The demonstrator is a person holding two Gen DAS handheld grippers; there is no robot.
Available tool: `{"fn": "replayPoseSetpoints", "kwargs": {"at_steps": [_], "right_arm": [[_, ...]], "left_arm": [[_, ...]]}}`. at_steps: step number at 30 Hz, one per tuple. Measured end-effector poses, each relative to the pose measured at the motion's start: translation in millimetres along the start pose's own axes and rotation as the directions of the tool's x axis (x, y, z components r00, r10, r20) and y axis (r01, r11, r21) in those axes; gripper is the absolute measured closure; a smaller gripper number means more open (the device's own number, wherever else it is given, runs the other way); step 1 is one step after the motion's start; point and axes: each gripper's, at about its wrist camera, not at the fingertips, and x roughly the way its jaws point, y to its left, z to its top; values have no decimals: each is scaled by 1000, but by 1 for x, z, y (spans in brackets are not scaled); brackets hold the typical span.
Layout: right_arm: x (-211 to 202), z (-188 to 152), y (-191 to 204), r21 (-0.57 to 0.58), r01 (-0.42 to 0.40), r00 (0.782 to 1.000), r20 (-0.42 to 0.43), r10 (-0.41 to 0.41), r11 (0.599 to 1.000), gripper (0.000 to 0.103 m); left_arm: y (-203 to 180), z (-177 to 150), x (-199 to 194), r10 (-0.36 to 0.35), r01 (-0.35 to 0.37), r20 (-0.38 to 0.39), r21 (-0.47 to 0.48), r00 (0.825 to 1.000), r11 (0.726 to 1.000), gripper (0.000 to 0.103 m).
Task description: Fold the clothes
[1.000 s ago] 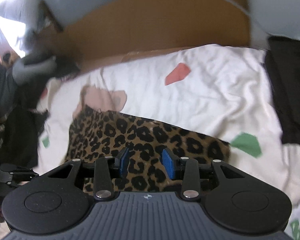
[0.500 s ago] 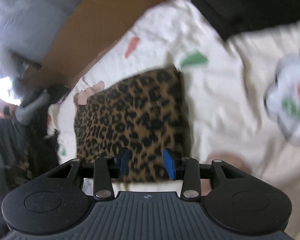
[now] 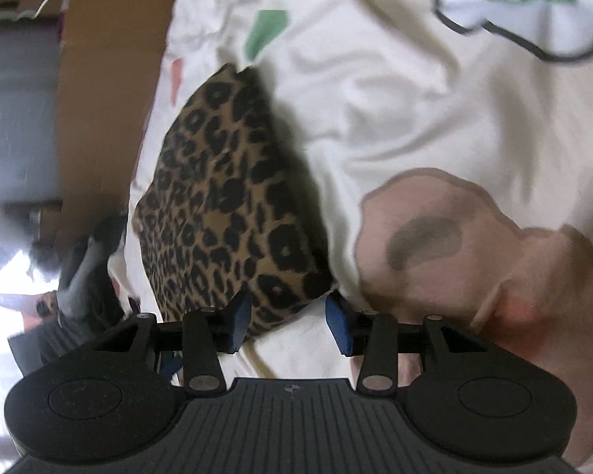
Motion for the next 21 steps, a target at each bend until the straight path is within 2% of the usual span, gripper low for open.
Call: {"fn": "replayPoseSetpoints", "kwargs": {"at_steps": [4, 6, 8, 11, 16, 18, 19, 20, 21], "right_arm": [[5, -4, -9, 71, -30, 999, 33, 28, 997, 55], [5, -4, -6, 62, -35, 998, 49, 32, 997, 55], [4, -2, -1, 28, -25, 998, 62, 23, 999, 75], [1, 1, 7, -7, -24, 997, 73, 24, 1000, 84], [-3, 3, 14, -33, -37, 995, 86, 40, 999, 86], [-3, 2, 9, -18, -34, 996, 82, 35, 999, 83], [-4, 1, 7, -9, -33, 996, 79, 33, 999, 76], [-6, 1, 2, 6, -37, 997, 73, 37, 999, 62], [-5, 0, -1, 14, -41, 997, 71, 40, 999, 55]], "left_arm": [[4, 2, 1, -24, 24, 9, -38, 1000, 999, 60], [6, 3, 2, -35, 36, 14, -53, 999, 998, 60], [7, 4, 3, -45, 46, 17, -63, 999, 997, 60], [6, 4, 2, -50, 51, 13, -41, 999, 998, 62], [4, 4, 0, -53, 52, 18, 19, 998, 998, 62], [2, 3, 1, -42, 41, 21, 52, 999, 998, 61], [-1, 2, 2, -31, 30, 22, 75, 999, 997, 60], [-2, 1, 4, -30, 28, 19, 88, 999, 996, 59], [-4, 0, 6, -30, 28, 15, 101, 999, 995, 58]]}}
